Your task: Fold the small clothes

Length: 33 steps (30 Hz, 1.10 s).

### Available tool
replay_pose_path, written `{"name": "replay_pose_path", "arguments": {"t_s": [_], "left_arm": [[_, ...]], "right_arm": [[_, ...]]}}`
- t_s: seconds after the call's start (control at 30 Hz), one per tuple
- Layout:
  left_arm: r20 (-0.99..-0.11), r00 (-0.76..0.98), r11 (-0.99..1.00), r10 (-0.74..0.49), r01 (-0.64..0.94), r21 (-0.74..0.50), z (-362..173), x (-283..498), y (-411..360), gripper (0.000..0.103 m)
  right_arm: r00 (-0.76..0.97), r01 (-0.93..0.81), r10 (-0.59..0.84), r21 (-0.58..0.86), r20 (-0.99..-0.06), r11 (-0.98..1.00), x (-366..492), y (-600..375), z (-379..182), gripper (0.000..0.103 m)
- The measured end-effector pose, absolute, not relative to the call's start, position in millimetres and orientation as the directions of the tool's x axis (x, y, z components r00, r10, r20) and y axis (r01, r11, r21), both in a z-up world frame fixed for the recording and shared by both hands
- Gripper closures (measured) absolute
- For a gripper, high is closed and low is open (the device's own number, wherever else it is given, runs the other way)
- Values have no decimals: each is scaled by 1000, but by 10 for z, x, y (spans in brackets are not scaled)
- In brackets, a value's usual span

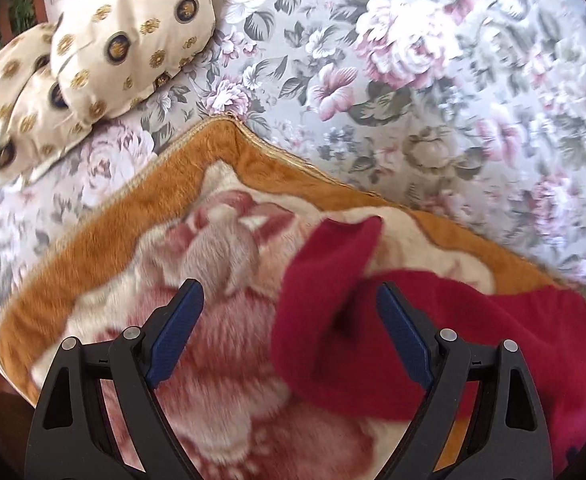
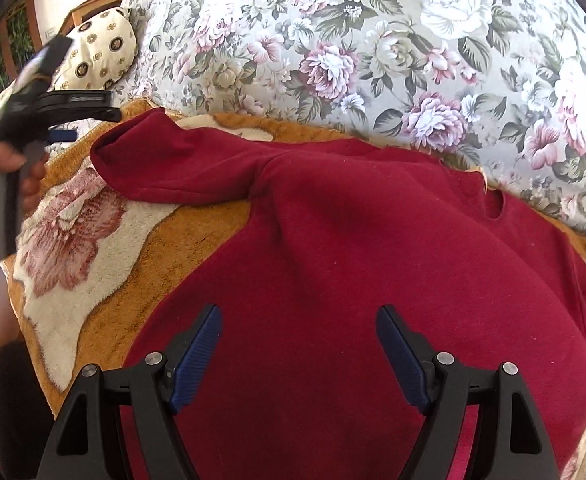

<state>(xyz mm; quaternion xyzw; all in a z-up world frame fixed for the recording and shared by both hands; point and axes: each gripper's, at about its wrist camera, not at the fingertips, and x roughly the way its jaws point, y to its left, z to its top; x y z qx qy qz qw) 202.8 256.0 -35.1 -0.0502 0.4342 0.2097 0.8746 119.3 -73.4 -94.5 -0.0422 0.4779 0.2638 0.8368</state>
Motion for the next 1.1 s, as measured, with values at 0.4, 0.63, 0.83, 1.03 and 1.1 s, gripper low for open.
{"name": "replay_pose_path", "arguments": {"t_s": [0.4, 0.63, 0.83, 1.03, 1.1], "left_arm": [[-831, 497, 952, 249, -281, 118, -667, 2248, 2584, 25], [-855, 495, 948, 156, -319, -12, -781, 2225, 2817, 91], [-785, 604, 944, 139, -320, -79, -296, 2088, 2850, 95], [-717, 689, 951, 105, -280, -130, 194, 1978, 2780, 96], [-691, 717, 955, 96, -261, -138, 346, 1902, 2734, 96]], "right_arm": [[380, -489, 424, 210, -822, 846, 1247, -699, -987, 26], [383, -477, 473, 269, -793, 837, 1362, -726, -955, 46], [466, -482, 517, 284, -719, 829, 1961, -484, -610, 52], [381, -532, 539, 299, -751, 792, 2380, 333, -791, 62], [340, -521, 531, 315, -776, 793, 2419, 525, -962, 64]]}}
